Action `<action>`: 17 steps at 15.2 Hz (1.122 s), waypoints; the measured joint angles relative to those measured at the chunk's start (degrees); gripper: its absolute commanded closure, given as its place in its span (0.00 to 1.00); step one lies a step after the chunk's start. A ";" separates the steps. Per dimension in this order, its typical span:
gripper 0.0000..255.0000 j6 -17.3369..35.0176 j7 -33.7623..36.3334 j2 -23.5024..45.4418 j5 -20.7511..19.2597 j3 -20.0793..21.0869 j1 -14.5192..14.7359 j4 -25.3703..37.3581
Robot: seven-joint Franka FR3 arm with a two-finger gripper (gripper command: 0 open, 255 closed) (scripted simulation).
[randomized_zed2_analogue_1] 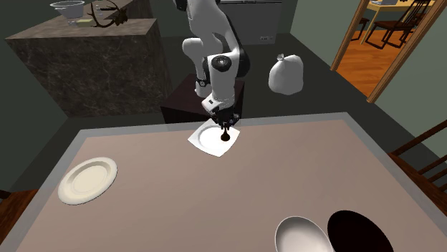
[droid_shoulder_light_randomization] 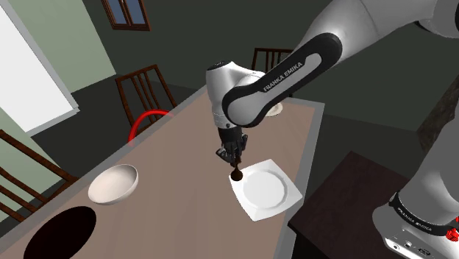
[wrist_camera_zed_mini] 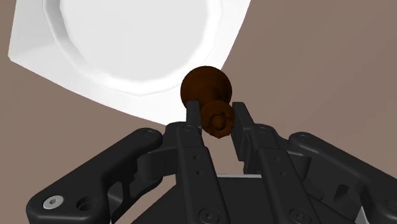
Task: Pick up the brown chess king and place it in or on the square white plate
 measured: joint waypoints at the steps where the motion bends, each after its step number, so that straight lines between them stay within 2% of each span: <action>1: 1.00 0.54 -1.00 -2.49 0.89 0.07 -0.66 -2.92; 8: 1.00 1.43 -8.83 -16.62 5.92 -1.37 -3.98 -17.59; 17: 1.00 8.18 -8.66 -12.58 4.78 -1.49 -4.12 -20.51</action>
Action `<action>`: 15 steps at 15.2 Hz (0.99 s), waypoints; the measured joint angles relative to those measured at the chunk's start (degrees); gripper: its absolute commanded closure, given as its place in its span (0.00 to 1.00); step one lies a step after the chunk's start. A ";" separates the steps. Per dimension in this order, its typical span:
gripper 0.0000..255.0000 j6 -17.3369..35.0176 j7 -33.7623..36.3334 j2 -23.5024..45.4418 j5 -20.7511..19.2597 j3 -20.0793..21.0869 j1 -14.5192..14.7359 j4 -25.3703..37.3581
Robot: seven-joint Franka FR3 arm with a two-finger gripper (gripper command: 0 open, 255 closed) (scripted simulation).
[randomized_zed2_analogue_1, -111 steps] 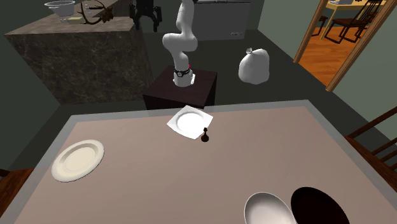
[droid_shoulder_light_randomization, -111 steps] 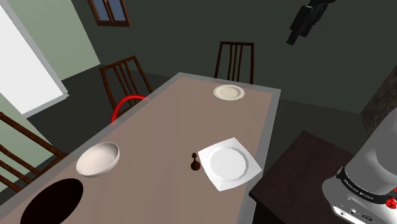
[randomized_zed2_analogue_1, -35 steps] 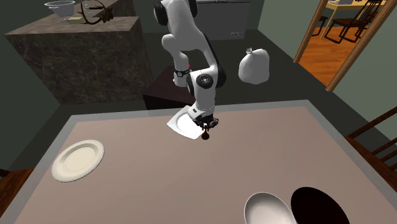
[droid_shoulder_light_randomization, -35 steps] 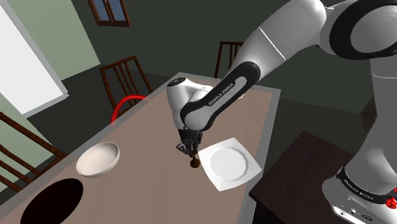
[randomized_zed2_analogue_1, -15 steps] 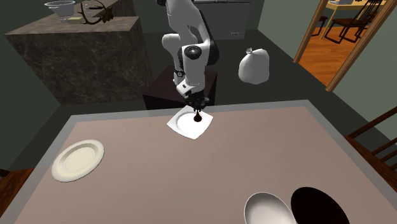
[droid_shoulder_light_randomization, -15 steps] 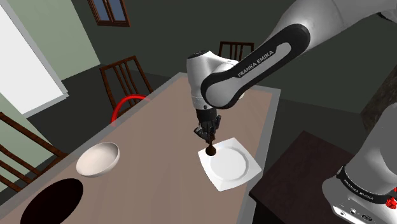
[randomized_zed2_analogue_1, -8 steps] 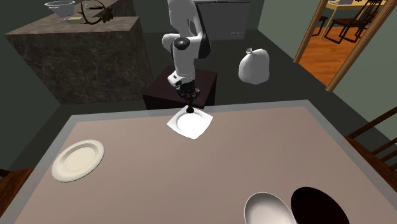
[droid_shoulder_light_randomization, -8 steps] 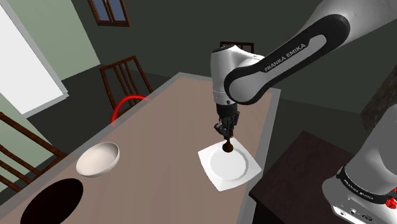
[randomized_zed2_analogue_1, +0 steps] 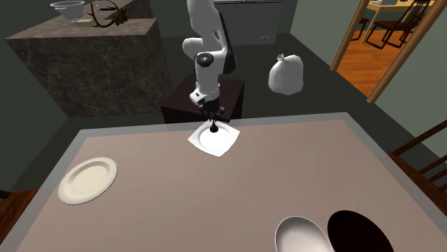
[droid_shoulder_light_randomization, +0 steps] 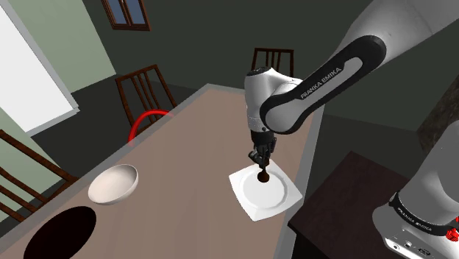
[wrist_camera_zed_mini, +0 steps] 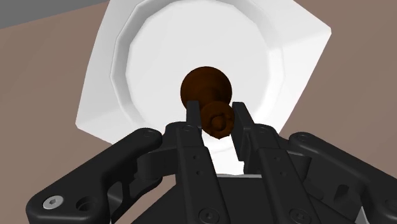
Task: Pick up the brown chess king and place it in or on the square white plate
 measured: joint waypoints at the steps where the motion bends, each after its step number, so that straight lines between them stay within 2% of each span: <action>1: 1.00 0.88 0.17 0.71 -0.24 0.01 0.03 -0.19; 10: 1.00 7.73 1.50 6.66 -2.52 -0.39 0.27 -1.33; 15: 1.00 8.47 1.66 7.24 -2.75 -0.45 0.33 -1.48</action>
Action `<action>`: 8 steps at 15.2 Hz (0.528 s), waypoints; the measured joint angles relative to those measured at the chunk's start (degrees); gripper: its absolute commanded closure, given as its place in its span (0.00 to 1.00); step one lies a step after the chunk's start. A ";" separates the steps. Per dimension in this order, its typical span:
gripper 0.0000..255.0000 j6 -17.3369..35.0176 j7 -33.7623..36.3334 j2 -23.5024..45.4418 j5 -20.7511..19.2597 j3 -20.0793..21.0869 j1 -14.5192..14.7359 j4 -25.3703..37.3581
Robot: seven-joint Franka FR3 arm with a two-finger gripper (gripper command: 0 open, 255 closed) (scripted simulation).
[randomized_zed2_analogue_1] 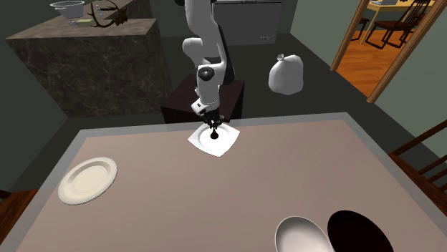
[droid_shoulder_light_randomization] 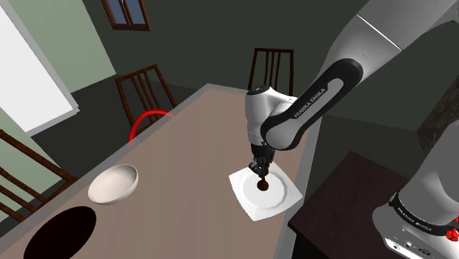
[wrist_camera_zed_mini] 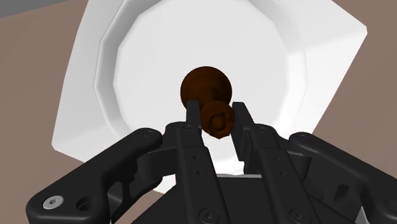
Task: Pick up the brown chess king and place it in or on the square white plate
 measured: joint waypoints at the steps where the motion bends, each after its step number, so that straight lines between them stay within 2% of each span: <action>1: 1.00 0.01 0.00 0.01 -0.01 0.00 0.00 0.00; 2: 0.00 0.02 0.01 0.02 -0.01 0.00 0.00 0.00; 8: 0.00 0.03 0.01 0.02 -0.01 0.00 0.00 0.00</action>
